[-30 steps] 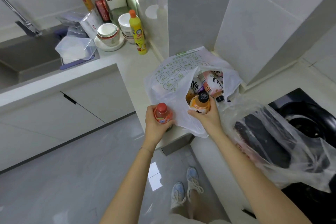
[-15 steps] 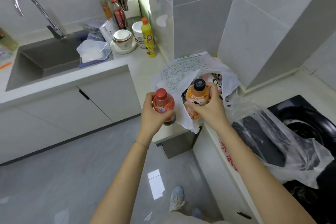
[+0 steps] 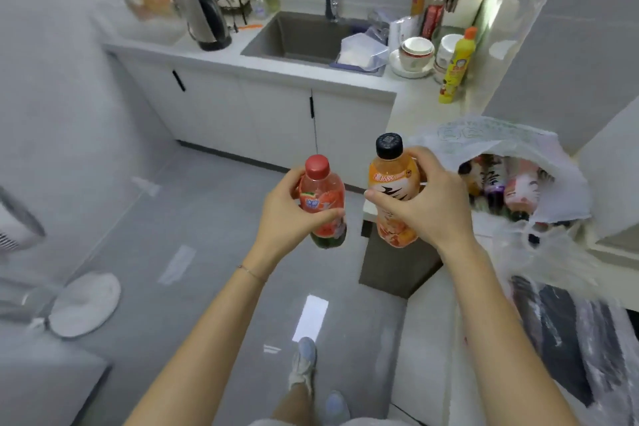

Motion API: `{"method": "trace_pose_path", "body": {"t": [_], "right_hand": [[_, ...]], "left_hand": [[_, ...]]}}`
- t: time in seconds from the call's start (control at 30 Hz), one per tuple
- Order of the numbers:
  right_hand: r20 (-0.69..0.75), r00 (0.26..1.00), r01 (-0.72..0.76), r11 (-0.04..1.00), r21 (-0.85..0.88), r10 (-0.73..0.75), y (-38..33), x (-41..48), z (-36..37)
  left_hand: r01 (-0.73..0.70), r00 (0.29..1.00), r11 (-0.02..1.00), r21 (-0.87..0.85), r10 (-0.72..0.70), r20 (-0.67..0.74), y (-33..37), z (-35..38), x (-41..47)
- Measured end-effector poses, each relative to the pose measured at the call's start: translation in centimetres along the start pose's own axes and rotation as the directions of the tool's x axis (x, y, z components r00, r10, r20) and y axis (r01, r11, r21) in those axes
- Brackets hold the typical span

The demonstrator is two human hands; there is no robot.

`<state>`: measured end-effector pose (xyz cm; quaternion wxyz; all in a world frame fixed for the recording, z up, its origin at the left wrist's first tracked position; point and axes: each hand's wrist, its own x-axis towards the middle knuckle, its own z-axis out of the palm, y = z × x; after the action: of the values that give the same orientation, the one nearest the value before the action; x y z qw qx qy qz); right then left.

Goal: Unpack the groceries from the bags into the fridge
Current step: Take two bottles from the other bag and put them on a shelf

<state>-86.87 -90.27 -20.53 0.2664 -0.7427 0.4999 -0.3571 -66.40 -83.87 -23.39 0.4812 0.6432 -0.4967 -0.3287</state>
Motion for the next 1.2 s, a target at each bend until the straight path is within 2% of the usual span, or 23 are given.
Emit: {"method": "trace_pose_path", "body": {"t": [0.1,0.2,0.5,0.67,0.93,1.2], "right_hand": [[0.107,0.988,0.101,0.991,0.093,-0.11,-4.4,0.0,3.2],[0.199,0.956,0.172,0.962,0.211,-0.214,-8.6,-0.8,6.7],[0.409,0.768,0.308,0.844,0.439,-0.493,-22.3,-6.8,17.1],[0.444,0.682,0.333,0.787,0.52,-0.582,-29.5,-12.2,21.8],[0.486,0.572,0.376,0.738,0.56,-0.661,-40.6,-22.2,29.4],[0.507,0.505,0.346,0.702,0.623,-0.699,-49.3,-30.7,35.9]], "left_hand": [[0.008,0.987,0.999,0.054,0.001,-0.162,0.6,-4.8,-3.7],[0.031,0.945,0.992,0.121,0.01,-0.328,0.7,-10.0,-7.9],[0.168,0.752,0.97,0.176,-0.011,-0.659,0.9,-23.2,-21.6],[0.194,0.659,0.97,0.149,-0.016,-0.752,-0.3,-29.5,-28.8],[0.224,0.551,0.964,0.143,-0.004,-0.835,-1.7,-40.3,-40.5],[0.241,0.434,0.963,0.121,0.005,-0.901,-3.4,-49.7,-49.5]]}}
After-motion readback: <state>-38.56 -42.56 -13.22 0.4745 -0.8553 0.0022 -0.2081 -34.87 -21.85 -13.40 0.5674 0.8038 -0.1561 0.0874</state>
